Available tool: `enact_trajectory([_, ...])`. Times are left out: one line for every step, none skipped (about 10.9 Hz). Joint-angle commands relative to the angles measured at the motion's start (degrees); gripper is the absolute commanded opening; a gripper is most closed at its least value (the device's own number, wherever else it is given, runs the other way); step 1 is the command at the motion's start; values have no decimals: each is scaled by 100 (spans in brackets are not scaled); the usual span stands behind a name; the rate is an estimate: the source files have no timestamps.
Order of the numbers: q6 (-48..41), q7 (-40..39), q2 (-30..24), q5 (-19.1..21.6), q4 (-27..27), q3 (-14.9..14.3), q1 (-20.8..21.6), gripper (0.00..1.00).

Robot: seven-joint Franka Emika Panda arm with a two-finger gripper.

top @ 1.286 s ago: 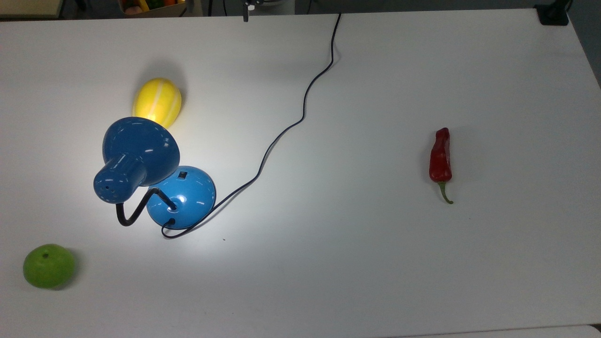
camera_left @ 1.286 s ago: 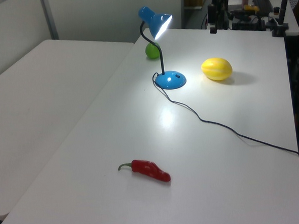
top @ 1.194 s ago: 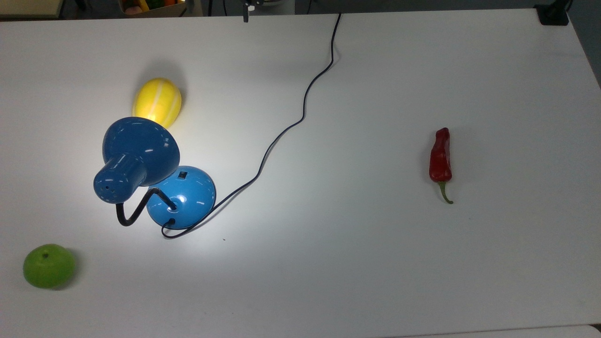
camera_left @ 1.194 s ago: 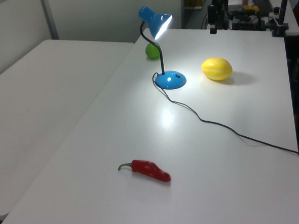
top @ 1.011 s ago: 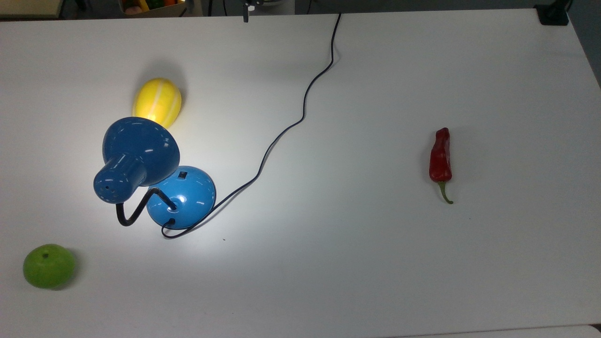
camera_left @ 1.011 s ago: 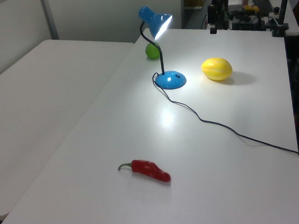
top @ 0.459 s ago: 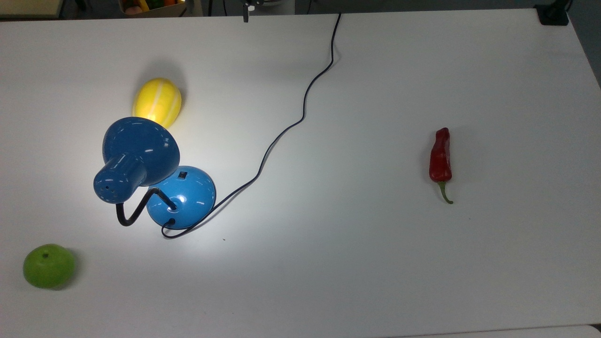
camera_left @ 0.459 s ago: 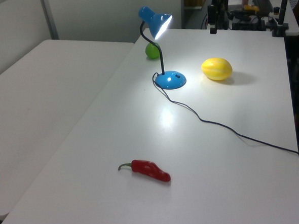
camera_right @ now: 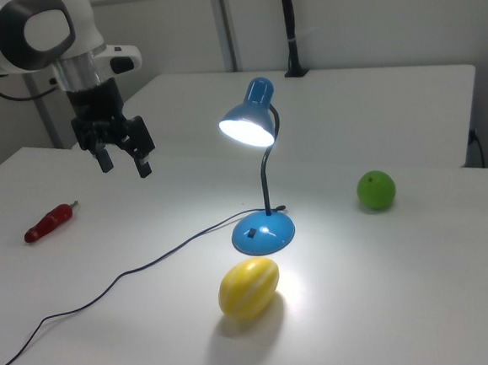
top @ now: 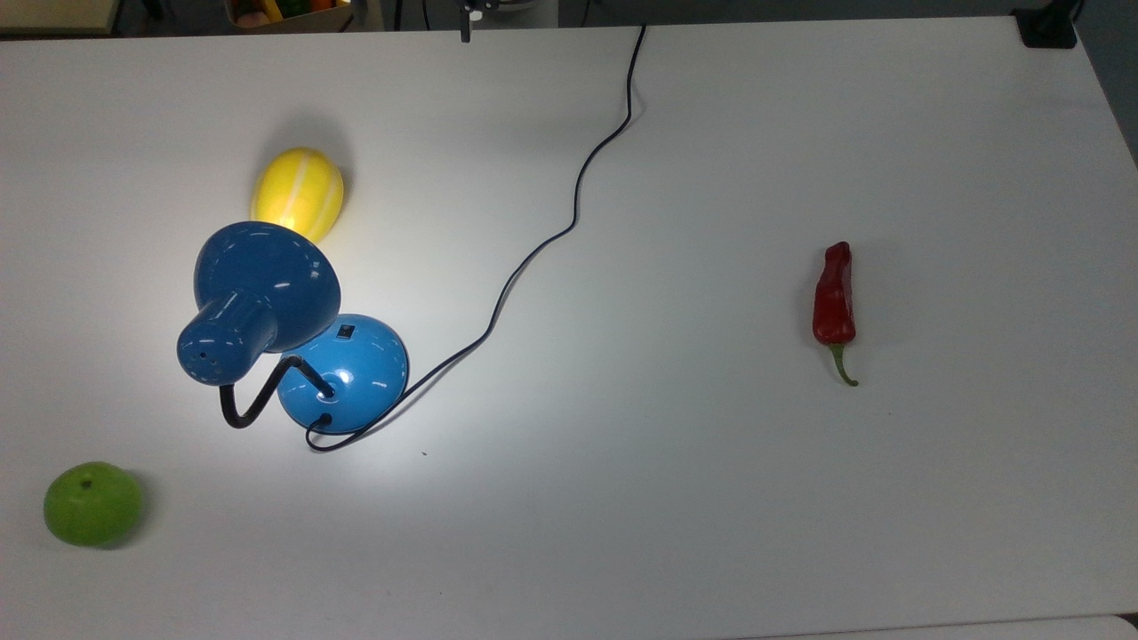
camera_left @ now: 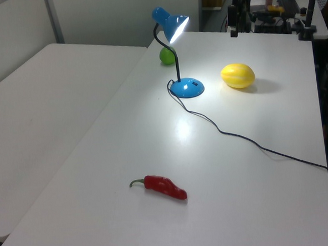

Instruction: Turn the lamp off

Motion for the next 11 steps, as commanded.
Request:
enact_trajectory([-86,-49,1,85,52,-25,2,100])
enact_trajectory([-86,-84,1,85,61,-33,-7,100])
enact_trajectory([-86,-136,10,94,122,-25,-51,92])
enact_trajectory([-103,-154,54,94,174,-25,-86,69])
enact_trajectory([-104,-259,63,120,175,-25,-86,34])
enact_trajectory([-130,-286,72,120,175,-25,-86,0])
enact_trajectory([-139,-286,72,120,175,-25,-77,0])
enact_trajectory([-130,-278,80,120,175,-25,-77,0])
enact_trajectory([-121,-278,81,120,175,-25,-86,0])
enact_trajectory([-113,-269,81,120,175,-25,-86,0])
enact_trajectory([-104,-260,81,120,175,-25,-86,0])
